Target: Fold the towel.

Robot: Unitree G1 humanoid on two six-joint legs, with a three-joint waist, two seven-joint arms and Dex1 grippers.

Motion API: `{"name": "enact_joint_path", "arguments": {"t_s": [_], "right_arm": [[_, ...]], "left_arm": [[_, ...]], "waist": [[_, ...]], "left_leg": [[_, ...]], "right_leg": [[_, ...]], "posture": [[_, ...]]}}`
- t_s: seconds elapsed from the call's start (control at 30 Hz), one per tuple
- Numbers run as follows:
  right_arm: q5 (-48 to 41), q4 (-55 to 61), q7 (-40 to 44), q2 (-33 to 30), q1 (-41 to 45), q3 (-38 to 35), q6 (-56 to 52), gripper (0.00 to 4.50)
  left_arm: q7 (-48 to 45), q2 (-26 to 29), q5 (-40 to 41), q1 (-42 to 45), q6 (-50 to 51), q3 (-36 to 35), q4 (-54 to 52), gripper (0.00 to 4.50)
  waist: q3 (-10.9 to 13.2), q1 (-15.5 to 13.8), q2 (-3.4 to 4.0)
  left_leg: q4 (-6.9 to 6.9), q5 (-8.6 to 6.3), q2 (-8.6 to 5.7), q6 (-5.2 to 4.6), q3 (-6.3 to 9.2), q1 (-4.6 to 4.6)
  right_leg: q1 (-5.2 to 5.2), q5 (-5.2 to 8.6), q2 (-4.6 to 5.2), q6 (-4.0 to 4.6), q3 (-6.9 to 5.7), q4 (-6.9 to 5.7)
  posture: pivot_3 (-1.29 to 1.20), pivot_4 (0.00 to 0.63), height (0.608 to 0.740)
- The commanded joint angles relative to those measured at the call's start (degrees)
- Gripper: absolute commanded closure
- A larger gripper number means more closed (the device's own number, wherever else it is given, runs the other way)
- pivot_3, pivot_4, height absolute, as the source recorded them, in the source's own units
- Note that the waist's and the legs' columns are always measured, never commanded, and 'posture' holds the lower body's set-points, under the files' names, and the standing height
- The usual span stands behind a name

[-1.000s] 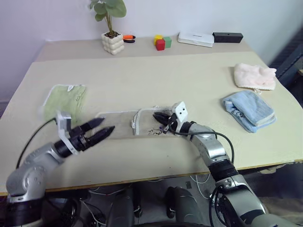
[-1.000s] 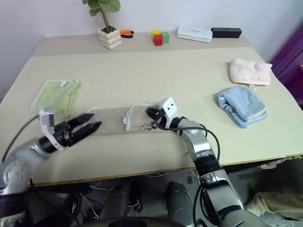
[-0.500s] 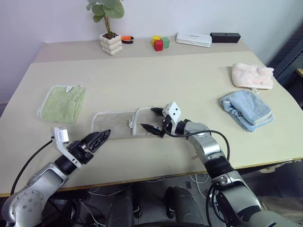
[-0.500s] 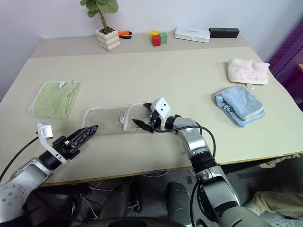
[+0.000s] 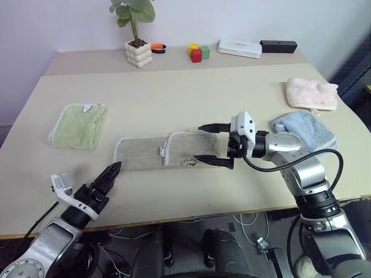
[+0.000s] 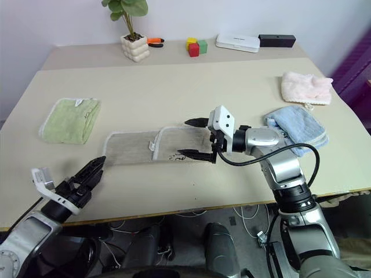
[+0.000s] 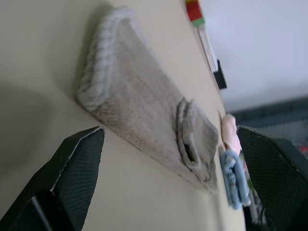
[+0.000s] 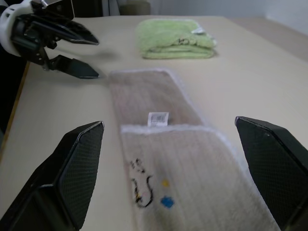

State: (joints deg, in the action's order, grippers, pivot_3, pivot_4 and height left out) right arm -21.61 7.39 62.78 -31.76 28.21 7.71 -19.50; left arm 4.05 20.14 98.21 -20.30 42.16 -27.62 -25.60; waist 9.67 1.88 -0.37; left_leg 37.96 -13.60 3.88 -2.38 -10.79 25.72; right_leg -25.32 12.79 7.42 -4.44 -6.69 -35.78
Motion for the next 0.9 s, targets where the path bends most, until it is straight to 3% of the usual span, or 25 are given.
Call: {"name": "enact_joint_path", "arguments": {"t_s": [0.03, 0.33, 0.53, 0.63, 0.87, 0.9], "right_arm": [[-1.4, 3.7, -1.2, -0.9, 1.2, -2.0, -1.4, 0.06], [-2.3, 6.2, -4.2, -0.2, 0.6, -1.7, -3.8, 0.06], [-2.2, 5.8, -5.0, 0.2, 0.9, -1.7, -3.2, 0.06], [-1.9, 5.8, -5.6, 0.5, 0.8, -1.5, -2.8, 0.00], [-1.6, 5.9, -6.4, 0.2, 0.2, -1.8, -2.7, 0.00], [-1.5, 5.8, -6.4, 0.0, 0.1, -1.9, -2.6, 0.00]], "left_arm": [[2.2, -0.4, 1.0, -0.9, -1.0, 1.3, 1.1, 0.00], [4.1, 1.2, -0.6, 3.6, -1.8, 2.6, 7.1, 0.00], [3.8, 2.8, 0.8, 6.6, 1.2, 4.1, 13.0, 0.00], [5.1, 2.4, 1.2, 10.0, 1.5, 5.3, 14.0, 0.78], [8.5, 1.8, 0.9, 15.6, 1.8, 6.7, 14.9, 4.35], [8.9, 1.8, 1.2, 15.8, 1.9, 6.8, 14.4, 4.44]], "waist": [[0.0, 0.0, -0.01], [0.0, -1.2, 0.05], [-0.3, -1.3, 0.47], [-0.3, -1.3, 0.59], [-0.3, -1.5, 0.60], [-0.3, -1.5, 0.60]], "left_leg": [[0.00, -0.01, 0.00, -0.01, 0.00, 0.00], [-0.02, -0.02, -0.01, -0.03, 0.00, -0.01], [-0.12, -0.02, -0.01, -0.03, -0.01, -0.06], [-0.17, -0.02, -0.02, -0.02, -0.01, -0.16], [-0.22, -0.05, -0.13, -0.07, -0.01, -0.11], [-0.23, -0.04, -0.13, -0.06, -0.01, -0.12]], "right_leg": [[0.01, 0.00, 0.00, 0.00, 0.00, 0.03], [0.07, -0.05, -0.01, 0.05, -0.02, 0.22], [0.08, -0.07, -0.05, 0.07, -0.02, 0.30], [0.16, -0.06, -0.04, 0.07, -0.02, 0.32], [0.19, -0.07, -0.02, 0.06, -0.03, 0.45], [0.19, -0.07, -0.01, 0.06, -0.03, 0.44]], "posture": [[0.00, 0.150, 0.740], [0.00, 0.150, 0.740], [0.00, 0.150, 0.740], [0.00, 0.150, 0.740], [0.00, 0.150, 0.740], [0.00, 0.150, 0.740]]}}
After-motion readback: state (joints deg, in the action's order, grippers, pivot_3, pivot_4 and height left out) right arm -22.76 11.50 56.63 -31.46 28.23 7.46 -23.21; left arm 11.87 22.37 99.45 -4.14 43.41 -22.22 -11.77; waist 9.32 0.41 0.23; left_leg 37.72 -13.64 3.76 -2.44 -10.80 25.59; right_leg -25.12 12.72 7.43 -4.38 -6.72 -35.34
